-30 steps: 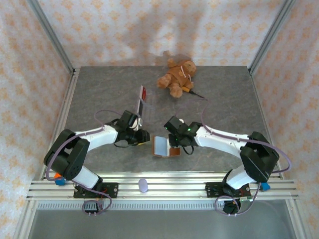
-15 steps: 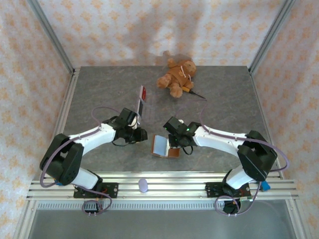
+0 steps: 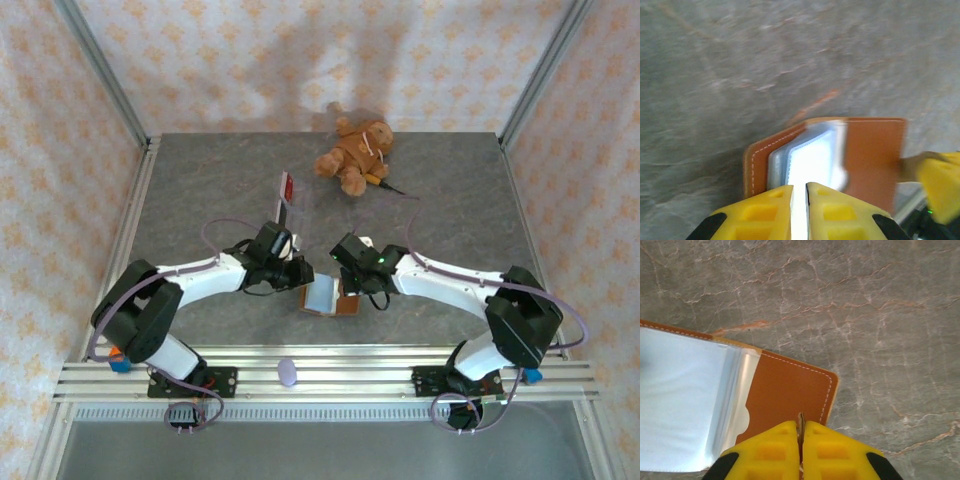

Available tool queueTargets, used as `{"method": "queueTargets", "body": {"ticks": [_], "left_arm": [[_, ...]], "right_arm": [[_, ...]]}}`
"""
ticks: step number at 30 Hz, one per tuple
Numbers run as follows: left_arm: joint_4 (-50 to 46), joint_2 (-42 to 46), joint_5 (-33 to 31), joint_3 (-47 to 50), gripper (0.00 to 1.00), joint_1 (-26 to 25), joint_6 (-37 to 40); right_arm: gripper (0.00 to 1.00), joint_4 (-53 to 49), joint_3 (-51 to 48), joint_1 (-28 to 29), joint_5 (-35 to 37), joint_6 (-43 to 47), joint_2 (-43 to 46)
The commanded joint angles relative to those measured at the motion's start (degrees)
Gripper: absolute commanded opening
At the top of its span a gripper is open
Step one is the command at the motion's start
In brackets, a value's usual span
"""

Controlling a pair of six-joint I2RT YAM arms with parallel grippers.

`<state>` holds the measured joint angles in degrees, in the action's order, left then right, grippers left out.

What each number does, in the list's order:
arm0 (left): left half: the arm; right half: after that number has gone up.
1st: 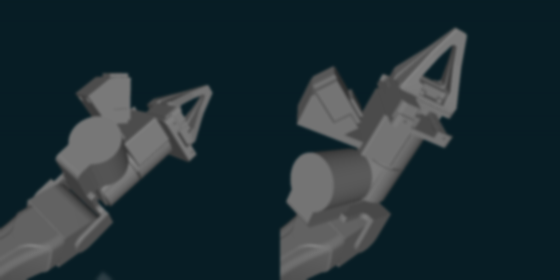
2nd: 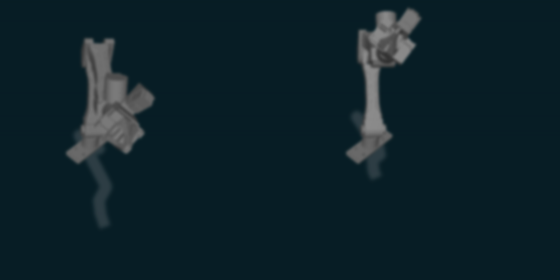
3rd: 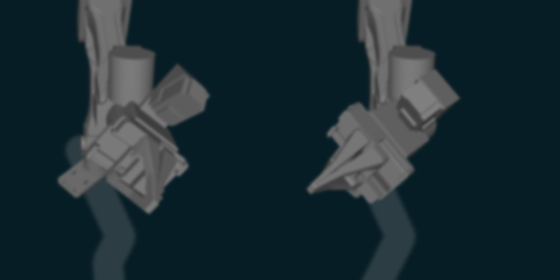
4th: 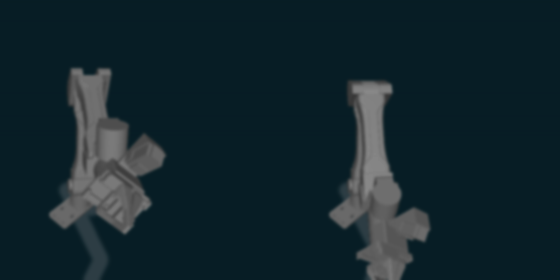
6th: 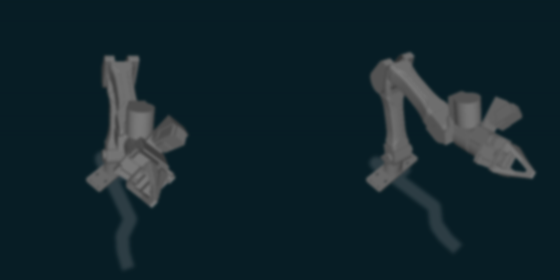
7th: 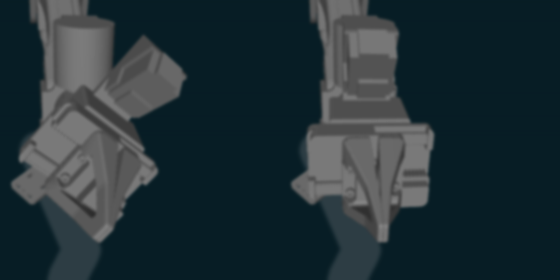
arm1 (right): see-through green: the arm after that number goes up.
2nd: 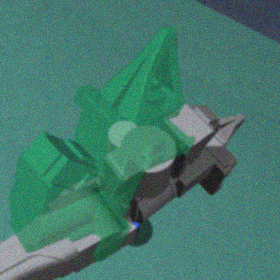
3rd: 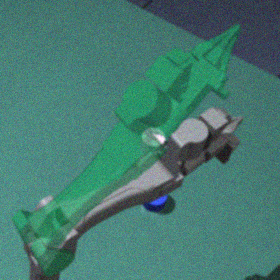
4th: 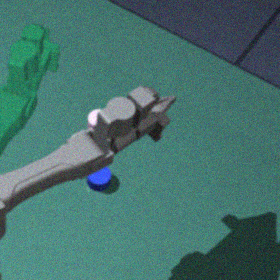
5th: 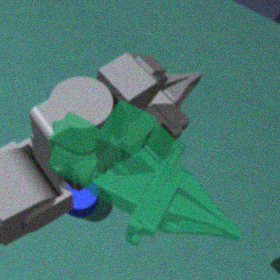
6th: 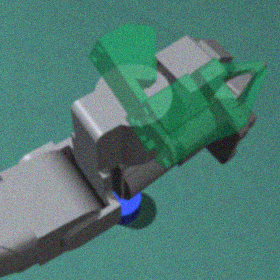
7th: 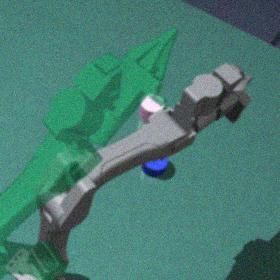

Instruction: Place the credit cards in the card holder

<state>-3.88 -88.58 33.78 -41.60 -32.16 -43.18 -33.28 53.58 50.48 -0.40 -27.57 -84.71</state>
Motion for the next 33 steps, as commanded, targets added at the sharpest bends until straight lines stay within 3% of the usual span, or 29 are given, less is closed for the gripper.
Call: {"method": "queueTargets", "body": {"ticks": [1, 14, 19, 24, 31, 33], "left_arm": [[-0.92, -0.33, -4.71, -0.11, 0.15, -0.05, 3.78], [-0.62, -4.37, -8.03, 1.35, 0.14, 0.08, 6.29], [0.59, -2.97, -7.19, 1.95, 0.15, 0.08, 4.81], [-0.43, 0.4, -7.33, 1.73, 0.17, 0.07, 3.52], [0.98, 2.15, -6.55, 2.11, 0.17, 0.08, 1.82], [0.75, 2.98, -6.77, 1.86, 0.18, 0.08, 1.99]], "right_arm": [[0.06, -2.21, 0.55, 0.41, 4.23, 1.15, 2.59], [0.07, 0.84, -1.69, -1.27, 1.88, 2.26, 0.98], [0.13, 1.4, -2.47, -1.84, 2.07, 2.32, 1.34], [0.28, -0.34, -0.66, -2.61, 0.08, 3.0, 3.66], [0.31, -4.25, 2.79, -3.61, 0.62, 4.93, 7.47], [0.36, -5.55, 3.82, -4.11, 0.84, 5.62, 8.13]]}}
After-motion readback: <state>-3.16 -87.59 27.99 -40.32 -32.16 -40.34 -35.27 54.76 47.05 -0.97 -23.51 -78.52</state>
